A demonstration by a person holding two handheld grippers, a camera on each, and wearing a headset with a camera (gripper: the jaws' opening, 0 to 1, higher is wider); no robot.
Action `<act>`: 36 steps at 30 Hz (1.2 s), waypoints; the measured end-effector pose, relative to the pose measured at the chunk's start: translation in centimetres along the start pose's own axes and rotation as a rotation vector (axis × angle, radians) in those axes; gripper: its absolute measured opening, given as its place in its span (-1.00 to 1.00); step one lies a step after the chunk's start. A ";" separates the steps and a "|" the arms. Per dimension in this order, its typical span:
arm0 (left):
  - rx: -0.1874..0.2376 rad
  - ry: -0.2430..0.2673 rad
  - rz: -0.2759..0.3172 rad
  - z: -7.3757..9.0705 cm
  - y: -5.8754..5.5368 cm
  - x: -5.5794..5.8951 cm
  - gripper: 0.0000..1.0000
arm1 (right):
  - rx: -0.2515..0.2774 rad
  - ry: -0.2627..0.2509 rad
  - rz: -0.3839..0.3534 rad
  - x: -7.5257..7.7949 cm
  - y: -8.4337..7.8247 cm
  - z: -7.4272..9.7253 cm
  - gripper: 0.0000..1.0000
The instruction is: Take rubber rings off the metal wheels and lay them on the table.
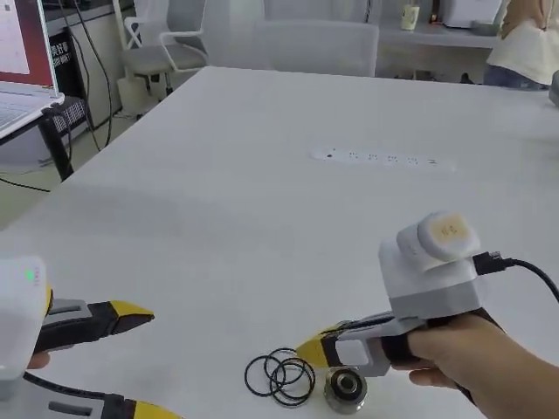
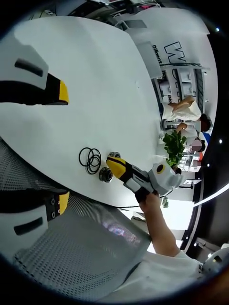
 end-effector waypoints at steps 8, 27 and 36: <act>-0.007 -0.003 -0.009 0.0 0.0 0.0 0.38 | 0.026 -0.008 0.022 -0.2 0.8 1.3 -0.88; -0.012 -0.010 -0.012 -0.1 -0.1 -0.2 0.39 | 0.029 -0.019 0.195 -1.9 1.4 5.4 -0.49; -0.005 -0.004 -0.011 -0.1 0.2 -0.4 0.43 | 0.094 -0.002 0.244 -3.0 1.8 7.5 -0.15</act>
Point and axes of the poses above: the centre of the closed fingertips' face, and the gripper's own axes: z roughly backward along the fingers, x roughly to its right, y roughly out of its top, the point moved 8 cm from there along z, roughly backward along the fingers, and after that the axes turned 4 degrees about -z, right-handed, at the moved point
